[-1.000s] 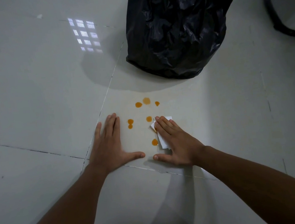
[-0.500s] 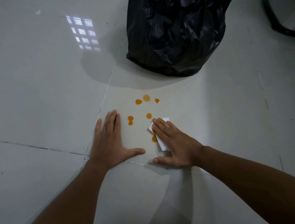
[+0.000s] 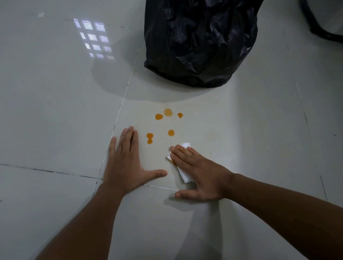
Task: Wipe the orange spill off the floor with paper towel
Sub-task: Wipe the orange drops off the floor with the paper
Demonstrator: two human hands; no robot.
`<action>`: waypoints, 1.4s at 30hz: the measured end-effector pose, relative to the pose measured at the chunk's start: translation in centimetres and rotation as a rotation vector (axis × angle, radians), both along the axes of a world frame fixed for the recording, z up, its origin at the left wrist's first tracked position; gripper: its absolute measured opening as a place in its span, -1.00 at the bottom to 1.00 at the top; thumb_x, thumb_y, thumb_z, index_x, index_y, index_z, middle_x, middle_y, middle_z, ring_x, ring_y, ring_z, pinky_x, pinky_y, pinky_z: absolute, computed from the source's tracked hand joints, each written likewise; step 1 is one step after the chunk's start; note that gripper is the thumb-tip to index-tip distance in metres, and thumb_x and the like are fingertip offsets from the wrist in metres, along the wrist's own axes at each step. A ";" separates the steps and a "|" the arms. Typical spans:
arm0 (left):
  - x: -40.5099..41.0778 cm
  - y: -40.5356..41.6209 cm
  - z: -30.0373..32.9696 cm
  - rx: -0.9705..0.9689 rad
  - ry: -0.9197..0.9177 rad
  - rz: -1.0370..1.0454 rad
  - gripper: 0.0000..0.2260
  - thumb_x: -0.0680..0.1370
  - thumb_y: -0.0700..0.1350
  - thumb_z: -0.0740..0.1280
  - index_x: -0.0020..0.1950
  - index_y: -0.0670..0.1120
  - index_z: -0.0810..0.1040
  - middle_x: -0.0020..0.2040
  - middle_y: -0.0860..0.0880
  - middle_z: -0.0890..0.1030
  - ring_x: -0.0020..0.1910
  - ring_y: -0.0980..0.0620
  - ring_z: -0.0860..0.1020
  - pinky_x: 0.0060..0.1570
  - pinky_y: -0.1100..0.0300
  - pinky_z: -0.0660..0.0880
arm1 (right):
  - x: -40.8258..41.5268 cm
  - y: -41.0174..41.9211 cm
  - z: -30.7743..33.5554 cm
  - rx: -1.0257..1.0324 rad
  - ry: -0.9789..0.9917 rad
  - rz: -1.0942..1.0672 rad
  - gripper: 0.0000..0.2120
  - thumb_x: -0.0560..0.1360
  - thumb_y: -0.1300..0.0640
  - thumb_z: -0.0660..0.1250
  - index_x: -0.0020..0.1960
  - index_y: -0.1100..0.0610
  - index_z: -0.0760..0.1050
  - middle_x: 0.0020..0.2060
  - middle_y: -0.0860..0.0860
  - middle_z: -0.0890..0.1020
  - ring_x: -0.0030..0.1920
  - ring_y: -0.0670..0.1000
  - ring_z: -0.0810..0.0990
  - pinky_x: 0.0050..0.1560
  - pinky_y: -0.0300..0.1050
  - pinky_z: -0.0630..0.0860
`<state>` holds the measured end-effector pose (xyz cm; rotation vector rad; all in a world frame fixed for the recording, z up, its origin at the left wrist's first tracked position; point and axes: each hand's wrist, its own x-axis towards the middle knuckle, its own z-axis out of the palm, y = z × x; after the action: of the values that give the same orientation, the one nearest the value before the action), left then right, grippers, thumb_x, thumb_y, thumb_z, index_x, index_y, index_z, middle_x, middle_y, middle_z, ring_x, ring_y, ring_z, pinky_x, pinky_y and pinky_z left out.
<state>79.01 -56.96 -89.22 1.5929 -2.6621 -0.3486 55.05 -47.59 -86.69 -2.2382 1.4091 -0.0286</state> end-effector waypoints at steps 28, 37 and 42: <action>0.0 -0.1 0.3 0.005 -0.054 -0.041 0.34 0.18 0.75 -0.05 0.62 -0.25 0.01 0.66 -0.19 0.04 0.65 -0.12 0.00 0.58 -0.24 0.01 | -2.1 1.8 -1.5 -0.172 0.138 0.148 -0.03 0.53 -0.49 0.04 0.66 0.12 -0.14 0.65 0.03 -0.08 0.63 0.00 -0.18 0.62 0.03 -0.07; -0.1 -0.1 0.5 0.006 -0.050 -0.041 0.31 0.20 0.73 -0.04 0.61 -0.26 0.09 0.65 -0.20 0.11 0.64 -0.12 0.06 0.56 -0.25 0.07 | 1.5 0.6 -1.1 -0.234 0.114 0.013 -0.10 0.57 -0.45 -0.01 0.65 0.17 -0.02 0.65 0.06 -0.04 0.64 0.02 -0.15 0.62 0.04 -0.06; -0.1 -0.1 0.6 0.001 -0.053 -0.044 0.32 0.19 0.74 -0.06 0.61 -0.27 0.10 0.65 -0.20 0.10 0.65 -0.12 0.05 0.57 -0.24 0.06 | 0.8 0.3 -1.3 -0.201 0.146 0.049 -0.12 0.58 -0.44 -0.03 0.65 0.13 -0.07 0.65 0.02 -0.06 0.63 0.02 -0.19 0.62 0.05 -0.06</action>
<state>78.88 -57.05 -88.65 1.5675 -2.7403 -0.3131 55.82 -47.29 -87.95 -2.4833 1.4844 0.0106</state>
